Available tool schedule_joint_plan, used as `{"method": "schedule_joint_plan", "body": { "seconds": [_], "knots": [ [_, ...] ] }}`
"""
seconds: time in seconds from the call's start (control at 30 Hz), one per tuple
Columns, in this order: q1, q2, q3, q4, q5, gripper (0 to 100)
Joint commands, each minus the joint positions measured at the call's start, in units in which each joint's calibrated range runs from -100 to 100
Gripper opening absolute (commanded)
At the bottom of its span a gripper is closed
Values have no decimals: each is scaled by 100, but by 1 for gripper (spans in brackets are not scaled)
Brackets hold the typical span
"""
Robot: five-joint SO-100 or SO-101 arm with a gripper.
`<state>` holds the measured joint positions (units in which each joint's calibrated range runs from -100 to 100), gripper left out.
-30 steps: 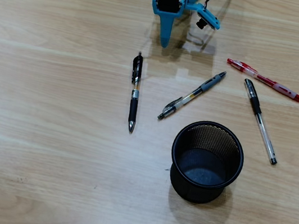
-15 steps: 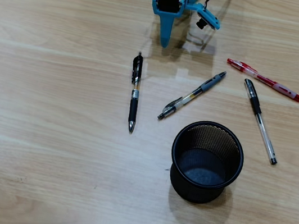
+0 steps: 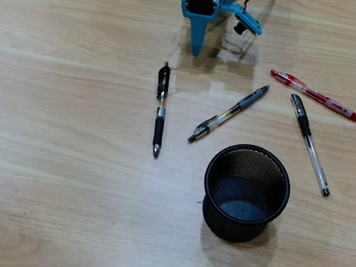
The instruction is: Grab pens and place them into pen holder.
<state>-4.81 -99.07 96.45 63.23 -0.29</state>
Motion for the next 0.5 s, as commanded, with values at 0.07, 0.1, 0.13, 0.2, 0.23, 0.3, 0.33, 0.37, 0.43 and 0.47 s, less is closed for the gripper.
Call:
{"method": "schedule_joint_plan", "body": {
  "seconds": [0.07, 0.1, 0.13, 0.2, 0.23, 0.3, 0.33, 0.37, 0.43, 0.47],
  "knots": [
    [-8, -43, -61, -22, -3, 3],
    [-8, -43, -61, -22, -3, 3],
    [-8, -43, -61, -22, -3, 3],
    [29, -43, -61, -22, -29, 3],
    [47, -43, -61, -22, -29, 3],
    [47, -43, -61, -22, -29, 3],
    [47, -43, -61, -22, -29, 3],
    [47, -43, -61, -22, -19, 3],
    [38, -43, -61, -31, -8, 3],
    [38, -43, -61, -31, -8, 3]
  ]
}}
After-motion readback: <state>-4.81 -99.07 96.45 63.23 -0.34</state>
